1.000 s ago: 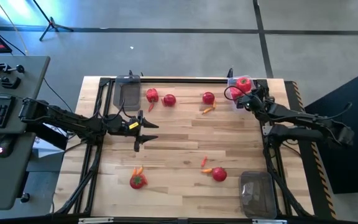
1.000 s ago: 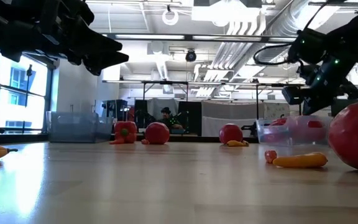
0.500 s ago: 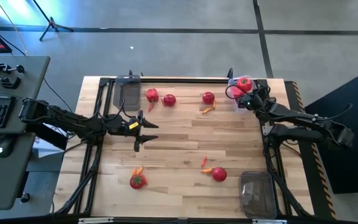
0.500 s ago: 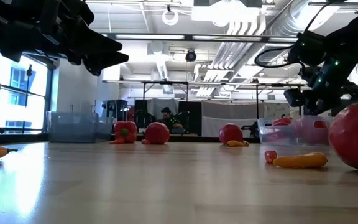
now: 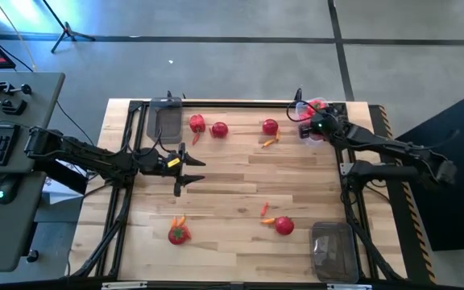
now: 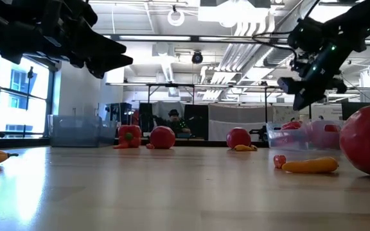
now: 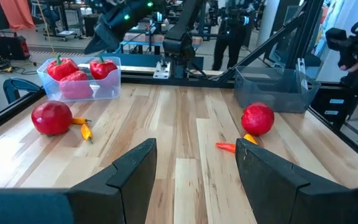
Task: Sort produce into baskets
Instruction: Adjust the red bell pepper in the transparent bin
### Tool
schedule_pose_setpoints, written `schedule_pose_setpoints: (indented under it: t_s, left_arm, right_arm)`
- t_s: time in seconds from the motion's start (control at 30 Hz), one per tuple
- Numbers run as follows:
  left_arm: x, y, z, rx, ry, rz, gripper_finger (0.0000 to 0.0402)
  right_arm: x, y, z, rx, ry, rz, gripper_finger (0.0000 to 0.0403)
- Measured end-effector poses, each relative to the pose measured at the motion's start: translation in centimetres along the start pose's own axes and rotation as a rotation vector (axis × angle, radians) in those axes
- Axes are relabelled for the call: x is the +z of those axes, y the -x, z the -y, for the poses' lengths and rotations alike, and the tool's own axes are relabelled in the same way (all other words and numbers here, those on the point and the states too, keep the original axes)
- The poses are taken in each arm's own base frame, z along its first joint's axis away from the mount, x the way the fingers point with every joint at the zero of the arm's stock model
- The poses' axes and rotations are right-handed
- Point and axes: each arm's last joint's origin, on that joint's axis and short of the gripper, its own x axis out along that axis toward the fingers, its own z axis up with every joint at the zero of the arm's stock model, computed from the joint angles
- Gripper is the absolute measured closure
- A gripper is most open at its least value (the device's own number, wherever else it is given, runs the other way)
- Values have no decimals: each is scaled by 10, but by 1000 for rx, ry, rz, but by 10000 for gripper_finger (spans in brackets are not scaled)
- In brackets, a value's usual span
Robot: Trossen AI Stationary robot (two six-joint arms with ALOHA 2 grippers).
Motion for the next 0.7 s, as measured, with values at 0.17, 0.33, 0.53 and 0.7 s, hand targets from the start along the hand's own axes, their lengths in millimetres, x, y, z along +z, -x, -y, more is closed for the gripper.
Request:
schedule_pose_setpoints:
  t_s: [0.17, 0.33, 0.53, 0.7]
  left_arm:
    - [-2, 0, 0, 1, -1, -17, 195]
    - [-2, 0, 0, 2, -1, -24, 195]
    - [-2, 0, -1, 47, 12, -21, 195]
    - [5, 3, -4, 112, -27, -7, 212]
  right_arm:
    - [-9, -21, -6, -1, 39, -123, 382]
    - [-14, -39, -8, -45, 26, -172, 398]
    - [-9, -45, -10, -1, 34, -153, 395]
    - [6, -21, -21, 110, 73, -74, 401]
